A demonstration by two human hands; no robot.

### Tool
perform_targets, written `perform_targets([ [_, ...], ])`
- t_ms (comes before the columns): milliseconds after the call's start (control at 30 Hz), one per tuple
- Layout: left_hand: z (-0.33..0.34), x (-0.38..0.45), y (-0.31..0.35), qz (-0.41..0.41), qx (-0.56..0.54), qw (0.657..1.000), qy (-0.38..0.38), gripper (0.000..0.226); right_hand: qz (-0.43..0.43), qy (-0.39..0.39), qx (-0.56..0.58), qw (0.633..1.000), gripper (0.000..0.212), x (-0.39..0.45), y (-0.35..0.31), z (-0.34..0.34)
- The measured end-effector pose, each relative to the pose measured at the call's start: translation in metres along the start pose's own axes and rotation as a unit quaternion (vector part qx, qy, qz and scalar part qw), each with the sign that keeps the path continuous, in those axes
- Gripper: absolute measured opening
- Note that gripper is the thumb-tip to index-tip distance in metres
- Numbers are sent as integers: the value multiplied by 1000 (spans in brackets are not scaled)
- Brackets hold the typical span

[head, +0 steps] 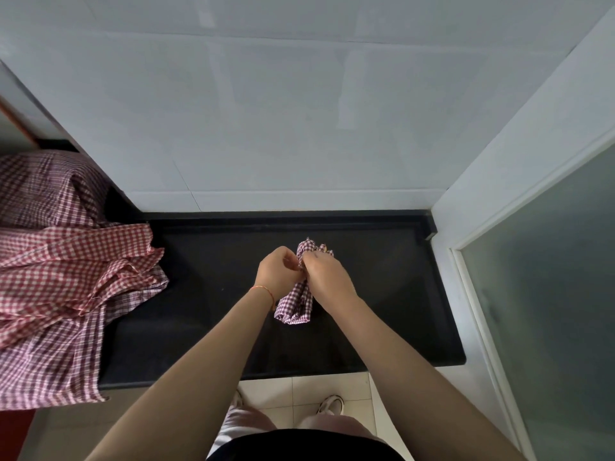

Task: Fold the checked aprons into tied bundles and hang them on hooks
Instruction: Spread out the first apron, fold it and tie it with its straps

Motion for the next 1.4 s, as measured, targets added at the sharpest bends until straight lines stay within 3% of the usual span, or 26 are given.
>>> perform_targets([
  [100,0,-2,0,18,25,999,13,14,-34,7,-17,999,28,-3,-4,-3],
  [200,-1,-4,1,41,47,998,17,13,-55,25,16,998,21,-5,-1,0],
  [333,-2,-5,2,78,84,993,25,14,2,-25,160,987,21,2,11,4],
  [433,-4,-6,0,97,117,988,39,9,83,-70,302,947,21,5,23,9],
  [567,-4,-9,-2,110,144,981,67,8,179,-128,455,863,19,2,26,22],
  [667,-1,-12,-1,121,155,978,68,9,223,-127,500,827,14,3,26,26],
  [1100,-1,-13,7,116,165,976,83,12,210,-92,512,828,17,5,32,23],
  [1267,3,-13,8,98,178,977,59,16,184,-90,443,873,19,2,30,18],
  [1400,0,-9,8,69,185,980,20,20,137,-4,363,922,14,2,31,8],
])
Point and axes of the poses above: each hand's wrist, its own x-axis towards the middle knuckle, its own z-axis out of the palm, y = z × x, the point moved 5 cm from there along x, towards the middle knuckle, and after that the axes turned 2 degrees about -y, right-handed, at the moved point
